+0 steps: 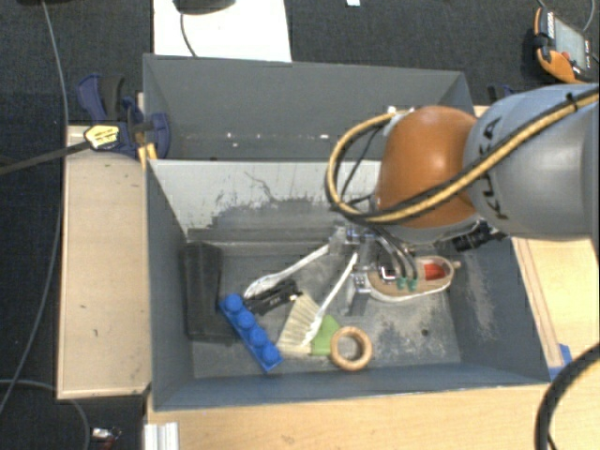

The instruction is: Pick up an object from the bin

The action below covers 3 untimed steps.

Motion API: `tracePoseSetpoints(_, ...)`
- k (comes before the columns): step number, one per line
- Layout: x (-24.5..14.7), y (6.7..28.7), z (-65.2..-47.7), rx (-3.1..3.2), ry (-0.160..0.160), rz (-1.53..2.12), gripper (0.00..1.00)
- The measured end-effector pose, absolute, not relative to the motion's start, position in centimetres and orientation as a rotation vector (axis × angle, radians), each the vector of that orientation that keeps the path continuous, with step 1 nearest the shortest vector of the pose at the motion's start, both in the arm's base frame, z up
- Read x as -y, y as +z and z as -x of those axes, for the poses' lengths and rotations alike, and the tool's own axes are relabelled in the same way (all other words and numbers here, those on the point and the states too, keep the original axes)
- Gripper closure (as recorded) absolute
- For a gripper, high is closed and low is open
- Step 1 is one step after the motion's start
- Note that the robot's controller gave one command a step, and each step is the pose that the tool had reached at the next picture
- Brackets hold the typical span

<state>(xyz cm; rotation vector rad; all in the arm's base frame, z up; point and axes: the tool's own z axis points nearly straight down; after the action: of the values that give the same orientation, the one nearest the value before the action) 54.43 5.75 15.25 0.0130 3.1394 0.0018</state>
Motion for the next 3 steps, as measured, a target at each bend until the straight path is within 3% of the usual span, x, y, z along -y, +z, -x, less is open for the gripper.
tracePoseSetpoints(1,-5.8,15.3,-54.4,-3.139,0.002,-0.013,0.00)
tracePoseSetpoints(2,-5.1,12.0,-55.0,-3.046,0.000,0.750,0.00)
tracePoseSetpoints(3,-5.5,9.7,-54.3,-3.038,0.002,0.787,0.00)
